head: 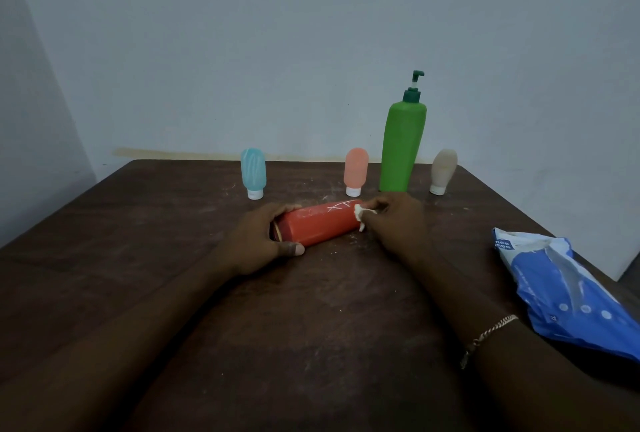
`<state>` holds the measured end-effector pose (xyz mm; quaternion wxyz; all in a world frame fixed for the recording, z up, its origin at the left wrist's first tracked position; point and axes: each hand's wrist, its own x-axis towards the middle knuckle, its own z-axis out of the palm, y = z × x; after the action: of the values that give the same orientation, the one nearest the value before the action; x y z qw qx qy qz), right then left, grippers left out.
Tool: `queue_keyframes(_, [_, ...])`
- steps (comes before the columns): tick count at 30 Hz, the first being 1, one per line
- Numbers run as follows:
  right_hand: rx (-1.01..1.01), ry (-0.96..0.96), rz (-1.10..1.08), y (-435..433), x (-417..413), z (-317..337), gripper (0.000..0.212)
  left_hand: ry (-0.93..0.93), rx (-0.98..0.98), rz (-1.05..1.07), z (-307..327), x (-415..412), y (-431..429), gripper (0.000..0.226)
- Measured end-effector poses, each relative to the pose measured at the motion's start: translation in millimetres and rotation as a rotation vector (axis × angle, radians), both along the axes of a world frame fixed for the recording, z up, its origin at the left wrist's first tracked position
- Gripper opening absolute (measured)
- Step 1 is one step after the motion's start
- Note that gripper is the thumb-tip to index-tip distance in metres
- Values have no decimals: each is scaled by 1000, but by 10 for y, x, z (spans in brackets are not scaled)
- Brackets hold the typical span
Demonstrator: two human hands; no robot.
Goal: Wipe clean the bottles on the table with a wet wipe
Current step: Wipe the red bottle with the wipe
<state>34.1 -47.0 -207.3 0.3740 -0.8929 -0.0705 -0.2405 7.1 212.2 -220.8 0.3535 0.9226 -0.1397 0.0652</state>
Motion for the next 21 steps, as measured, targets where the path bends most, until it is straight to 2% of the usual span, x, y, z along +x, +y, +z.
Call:
queue_keyframes(3, [75,9,-70,-39,40,20,13,2,6,1,4,0,-13,85])
queue_keyframes(8, [30,9,4,9,3,18,9,13,-5,-2,-6,16,-4,87])
queue_keyframes(11, [67,6,-51,-27,38,57,15,9,-11,-12,-1,-1,-15,87])
queue_keyframes(16, [-68,-61,31,42,-28,79,18,-40,-52,-13,-1,-21,-17,81])
queue_keyframes(21, [14,-45,-52,-15,34,88,18,-46,-98,-40,20,-43,-38,75])
